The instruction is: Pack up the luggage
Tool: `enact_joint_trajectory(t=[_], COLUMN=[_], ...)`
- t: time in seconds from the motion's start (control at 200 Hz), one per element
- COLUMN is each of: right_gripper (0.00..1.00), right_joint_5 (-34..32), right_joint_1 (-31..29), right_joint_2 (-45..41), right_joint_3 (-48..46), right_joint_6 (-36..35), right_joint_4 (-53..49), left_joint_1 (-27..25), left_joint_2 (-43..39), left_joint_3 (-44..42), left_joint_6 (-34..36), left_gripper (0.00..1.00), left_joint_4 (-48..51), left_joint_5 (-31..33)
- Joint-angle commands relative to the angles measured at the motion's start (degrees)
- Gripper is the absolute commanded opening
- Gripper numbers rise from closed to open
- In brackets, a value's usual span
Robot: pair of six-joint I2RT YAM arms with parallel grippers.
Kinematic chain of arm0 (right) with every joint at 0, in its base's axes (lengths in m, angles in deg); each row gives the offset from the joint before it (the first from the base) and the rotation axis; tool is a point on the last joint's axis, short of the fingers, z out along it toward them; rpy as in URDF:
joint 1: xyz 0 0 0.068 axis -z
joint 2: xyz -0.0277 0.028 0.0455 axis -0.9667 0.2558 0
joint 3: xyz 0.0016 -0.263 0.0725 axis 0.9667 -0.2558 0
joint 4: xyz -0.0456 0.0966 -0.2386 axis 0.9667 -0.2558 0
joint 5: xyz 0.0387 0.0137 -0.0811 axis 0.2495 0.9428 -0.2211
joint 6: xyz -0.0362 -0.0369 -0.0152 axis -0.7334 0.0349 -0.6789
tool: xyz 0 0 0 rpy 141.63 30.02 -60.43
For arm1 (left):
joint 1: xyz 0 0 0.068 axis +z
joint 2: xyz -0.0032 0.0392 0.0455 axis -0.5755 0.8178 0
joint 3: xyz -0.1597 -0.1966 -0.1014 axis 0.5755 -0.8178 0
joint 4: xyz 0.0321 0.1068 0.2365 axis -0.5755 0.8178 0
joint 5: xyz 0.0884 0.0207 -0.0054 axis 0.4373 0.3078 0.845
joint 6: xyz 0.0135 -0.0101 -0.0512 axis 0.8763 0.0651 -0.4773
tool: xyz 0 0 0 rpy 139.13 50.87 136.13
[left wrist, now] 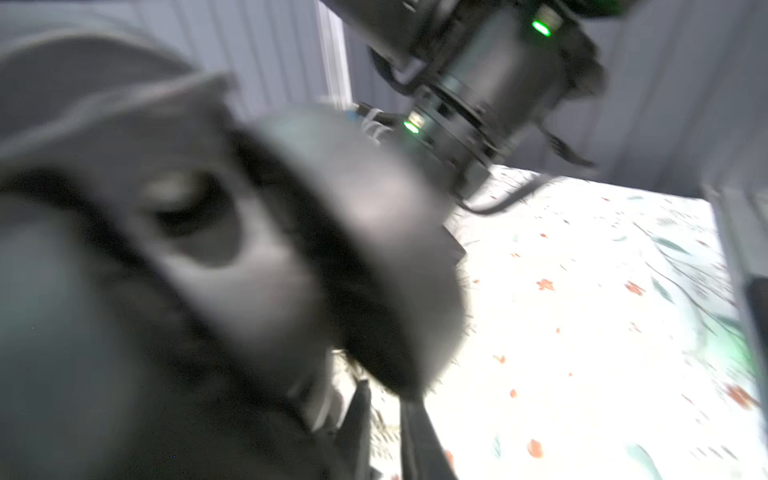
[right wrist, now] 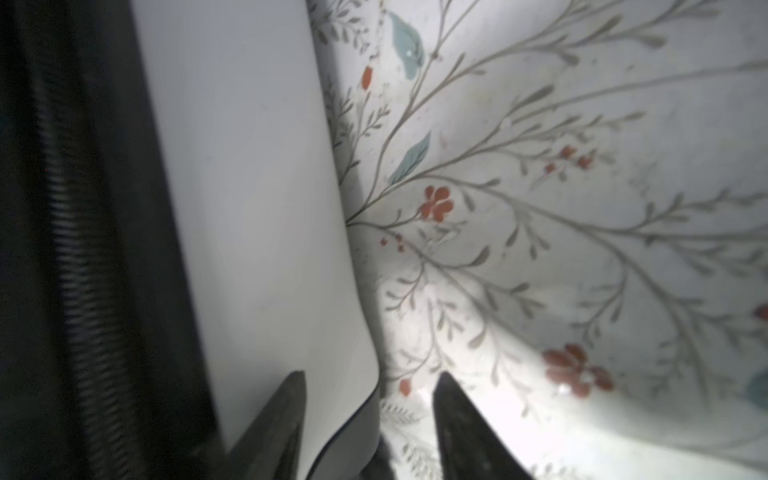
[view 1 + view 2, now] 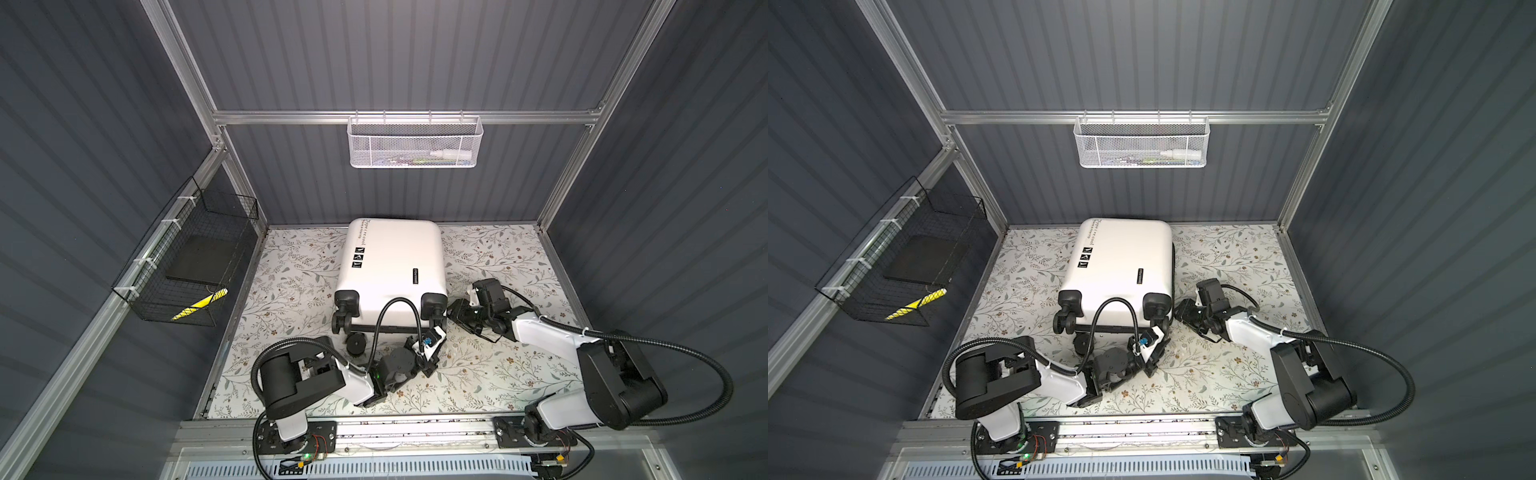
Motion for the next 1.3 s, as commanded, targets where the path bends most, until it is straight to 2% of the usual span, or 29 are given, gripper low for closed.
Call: enact_joint_trajectory(t=[0.0, 0.165, 0.185, 0.315, 0.325, 0.345, 0.365, 0.455, 0.505, 0.595, 0.67, 0.74, 0.78, 0.855, 0.965, 1.141, 1.296], right_gripper=[0.61, 0.71, 0.72, 0.80, 0.80, 0.81, 0.82, 0.90, 0.98, 0.99, 0.99, 0.99, 0.99, 0.99, 0.99, 0.99, 0.99], right_joint_5=[2.79, 0.66, -1.58, -4.49, -4.74, -5.19, -5.64, -8.27, -10.26, -13.52, -15.38, -17.64, -18.65, -21.10, -22.03, -18.92, -14.42], right_joint_1=[0.91, 2.60, 2.73, 3.53, 3.54, 3.62, 3.63, 3.72, 3.72, 3.89, 4.22, 4.49, 4.67, 4.99, 5.80, 6.88, 6.79], right_joint_2=[-3.06, -6.84, -7.37, -10.48, -10.71, -11.15, -11.54, -13.34, -14.33, -16.39, -19.19, -20.72, -21.61, -23.03, -24.84, -23.98, -22.22], right_joint_3=[1.99, 2.91, 3.06, 4.01, 4.09, 4.37, 4.57, 5.60, 6.13, 6.56, 6.70, 6.81, 6.79, 6.70, 5.80, 4.59, 2.36], right_joint_6=[-3.52, -7.18, -7.58, -9.69, -9.86, -10.16, -10.46, -11.59, -11.88, -12.24, -12.30, -11.67, -11.64, -10.92, -10.05, -10.30, -13.02], right_joint_4=[-3.69, -10.76, -11.52, -16.04, -16.33, -17.02, -17.78, -20.96, -23.55, -25.73, -26.65, -27.57, -27.76, -28.25, -27.81, -27.72, -26.76], left_joint_1=[-0.44, -0.39, -0.41, -0.41, -0.33, -0.30, -0.36, -0.36, -0.36, -0.31, -0.30, -0.36, -0.28, -0.24, -0.15, -0.22, -0.36], left_joint_2=[-5.69, -16.28, -17.71, -26.79, -27.52, -28.78, -30.05, -35.30, -37.56, -40.51, -41.16, -40.62, -40.01, -38.56, -34.88, -27.04, -21.29], left_joint_3=[-1.86, -2.90, -2.90, -2.51, -2.47, -2.27, -2.16, -1.14, -0.10, 2.12, 4.86, 8.75, 11.30, 14.51, 19.43, 27.24, 30.94], left_joint_6=[-0.14, -0.14, -0.08, -0.20, -0.20, -0.12, -0.15, 0.04, 0.06, -0.07, -3.26, -9.70, -12.51, -13.00, -17.26, -24.98, -26.00], left_gripper=[0.25, 0.42, 0.44, 0.60, 0.68, 0.95, 0.99, 1.00, 1.00, 1.00, 1.00, 1.00, 1.00, 1.00, 1.00, 1.00, 1.00], left_joint_4=[3.79, 17.11, 19.03, 30.09, 30.74, 32.14, 33.44, 38.83, 41.85, 46.57, 50.95, 57.95, 62.53, 67.63, 73.61, 79.39, 79.13], left_joint_5=[-0.67, -1.01, -1.04, 1.20, 1.37, 2.13, 2.61, 5.92, 8.18, 12.75, 21.03, 30.21, 32.88, 32.19, 30.33, 27.89, 19.59])
